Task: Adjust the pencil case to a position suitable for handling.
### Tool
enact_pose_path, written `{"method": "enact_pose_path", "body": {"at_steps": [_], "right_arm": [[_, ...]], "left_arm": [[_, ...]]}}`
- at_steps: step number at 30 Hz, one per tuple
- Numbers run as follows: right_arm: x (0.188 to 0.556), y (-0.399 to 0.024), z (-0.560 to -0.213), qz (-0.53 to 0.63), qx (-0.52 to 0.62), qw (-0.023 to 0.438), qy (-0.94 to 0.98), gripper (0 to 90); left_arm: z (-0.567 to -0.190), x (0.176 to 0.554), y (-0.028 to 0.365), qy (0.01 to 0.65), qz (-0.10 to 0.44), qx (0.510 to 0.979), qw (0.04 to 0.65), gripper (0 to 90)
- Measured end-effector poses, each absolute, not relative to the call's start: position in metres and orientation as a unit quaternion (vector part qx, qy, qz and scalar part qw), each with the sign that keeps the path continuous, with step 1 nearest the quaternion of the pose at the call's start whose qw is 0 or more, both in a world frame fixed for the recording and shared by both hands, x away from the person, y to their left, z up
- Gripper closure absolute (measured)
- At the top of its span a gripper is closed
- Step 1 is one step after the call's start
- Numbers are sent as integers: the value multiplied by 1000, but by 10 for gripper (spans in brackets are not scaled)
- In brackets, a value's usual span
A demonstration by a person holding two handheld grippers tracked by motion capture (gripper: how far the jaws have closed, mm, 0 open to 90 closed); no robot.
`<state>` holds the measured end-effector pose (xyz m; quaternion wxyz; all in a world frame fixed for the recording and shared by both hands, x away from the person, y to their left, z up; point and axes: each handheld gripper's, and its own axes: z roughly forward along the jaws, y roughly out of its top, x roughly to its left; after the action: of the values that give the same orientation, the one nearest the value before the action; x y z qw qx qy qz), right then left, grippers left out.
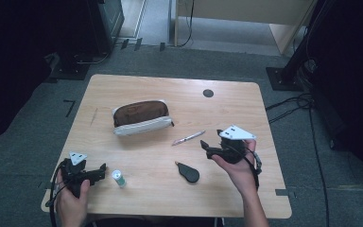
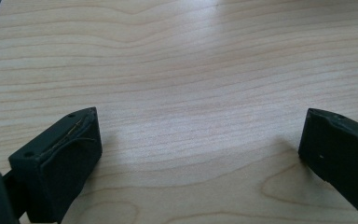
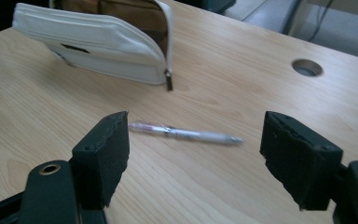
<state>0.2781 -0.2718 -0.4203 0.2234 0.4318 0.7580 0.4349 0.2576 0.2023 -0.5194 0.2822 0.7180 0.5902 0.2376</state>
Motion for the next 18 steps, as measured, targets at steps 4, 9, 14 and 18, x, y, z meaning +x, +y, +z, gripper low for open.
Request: {"method": "enact_pose_path", "body": {"at_steps": [4, 9, 14, 18], "right_arm": [[287, -254, -419, 432, 411, 224, 771, 243], [304, -225, -418, 430, 381, 219, 789, 241], [319, -204, -421, 427, 356, 209, 804, 235], [330, -189, -425, 423, 337, 201, 817, 223]], "left_arm": [[-519, 258, 202, 589, 237, 719, 282, 0], [-519, 258, 202, 589, 237, 719, 282, 0], [-519, 258, 202, 590, 238, 718, 282, 0], [-519, 258, 202, 590, 237, 718, 283, 0]]}}
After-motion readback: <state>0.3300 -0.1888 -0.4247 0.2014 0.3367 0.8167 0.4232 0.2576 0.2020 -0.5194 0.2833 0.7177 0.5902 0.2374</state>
